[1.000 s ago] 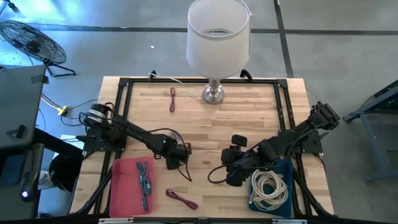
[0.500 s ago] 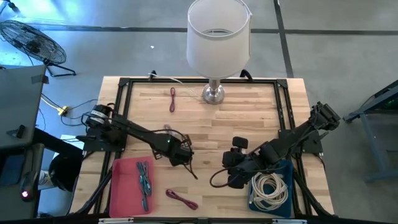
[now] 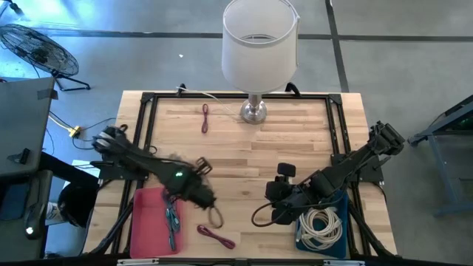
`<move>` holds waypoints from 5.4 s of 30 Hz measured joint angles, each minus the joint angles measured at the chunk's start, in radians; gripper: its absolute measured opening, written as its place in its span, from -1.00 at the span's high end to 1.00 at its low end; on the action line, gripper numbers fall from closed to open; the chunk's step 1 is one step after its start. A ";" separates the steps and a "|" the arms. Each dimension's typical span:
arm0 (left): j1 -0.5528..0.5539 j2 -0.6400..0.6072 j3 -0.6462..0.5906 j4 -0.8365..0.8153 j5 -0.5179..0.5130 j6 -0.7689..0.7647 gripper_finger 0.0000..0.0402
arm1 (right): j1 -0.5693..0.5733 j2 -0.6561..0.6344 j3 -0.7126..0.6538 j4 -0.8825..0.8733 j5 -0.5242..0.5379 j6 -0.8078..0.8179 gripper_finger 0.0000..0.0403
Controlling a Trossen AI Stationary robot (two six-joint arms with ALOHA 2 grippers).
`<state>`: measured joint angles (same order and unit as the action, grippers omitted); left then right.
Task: Pick & Place USB Port
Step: Put the white and black USB cable into the pink bin, then put the top red USB cable into the pink bin
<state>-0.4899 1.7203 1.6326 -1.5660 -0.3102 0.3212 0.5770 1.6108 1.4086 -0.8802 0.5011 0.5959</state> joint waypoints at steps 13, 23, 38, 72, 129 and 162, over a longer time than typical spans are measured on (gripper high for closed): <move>-0.251 -0.109 -0.026 -0.005 0.215 -0.617 0.93 | 0.000 0.000 0.000 0.004 0.006 -0.021 0.24; -0.352 -0.101 -0.157 0.017 0.419 -0.725 0.93 | 0.000 0.000 0.000 0.011 0.025 -0.020 0.24; -0.348 -0.102 -0.283 0.295 0.450 -0.617 0.82 | -0.001 0.000 0.000 0.025 0.024 -0.020 0.24; 0.442 -0.115 -0.285 0.278 -0.079 0.188 0.26 | -0.001 0.000 0.000 0.032 0.020 -0.022 0.24; 1.073 0.154 -0.285 0.659 0.249 -0.221 0.26 | 0.002 0.080 0.000 0.017 0.043 -0.073 0.24; 1.073 0.172 -0.285 0.653 0.289 -0.221 0.26 | 0.028 0.080 0.000 0.025 0.052 -0.068 0.24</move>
<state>0.5831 1.8920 1.3471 -0.9135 -0.0209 0.1005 0.6052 1.6909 1.4086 -0.8551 0.5533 0.5274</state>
